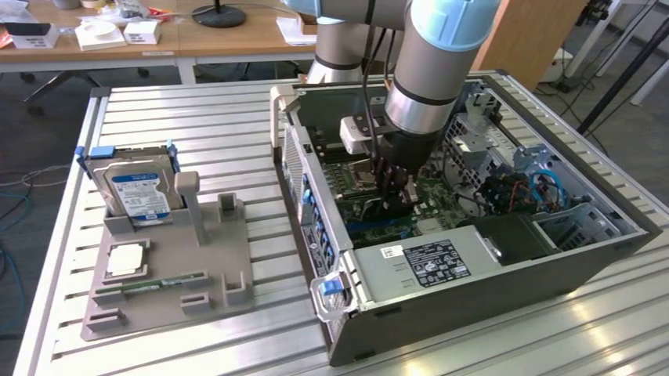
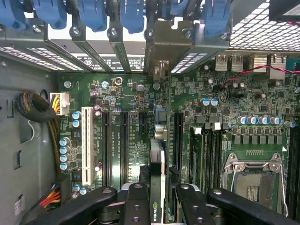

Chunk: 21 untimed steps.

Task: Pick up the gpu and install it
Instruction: 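Insert the gpu into the slot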

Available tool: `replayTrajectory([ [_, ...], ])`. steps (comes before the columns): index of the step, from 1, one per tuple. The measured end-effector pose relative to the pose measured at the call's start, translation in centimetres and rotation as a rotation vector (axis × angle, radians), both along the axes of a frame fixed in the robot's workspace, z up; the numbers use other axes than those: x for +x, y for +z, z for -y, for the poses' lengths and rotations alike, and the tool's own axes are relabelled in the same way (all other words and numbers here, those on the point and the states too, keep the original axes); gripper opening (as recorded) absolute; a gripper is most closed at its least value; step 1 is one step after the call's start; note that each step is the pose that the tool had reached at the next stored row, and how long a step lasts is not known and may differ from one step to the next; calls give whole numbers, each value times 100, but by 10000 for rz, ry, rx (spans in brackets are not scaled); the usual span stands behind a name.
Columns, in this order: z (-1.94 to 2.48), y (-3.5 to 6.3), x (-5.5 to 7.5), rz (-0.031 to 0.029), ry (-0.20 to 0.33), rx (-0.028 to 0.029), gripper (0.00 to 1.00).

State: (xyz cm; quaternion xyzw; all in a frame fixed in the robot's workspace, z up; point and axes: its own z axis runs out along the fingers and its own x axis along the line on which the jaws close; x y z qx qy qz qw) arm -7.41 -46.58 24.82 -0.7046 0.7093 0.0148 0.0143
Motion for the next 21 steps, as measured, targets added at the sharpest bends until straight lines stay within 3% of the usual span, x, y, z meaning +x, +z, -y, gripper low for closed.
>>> replayTrajectory([
  [7, 0, 0, 0, 0, 0, -1, 27],
  [8, 0, 0, 0, 0, 0, -1, 33],
  [13, 0, 8, 0, -1, 0, -1, 33],
  [21, 0, 175, 0, 0, 0, 1, 33],
])
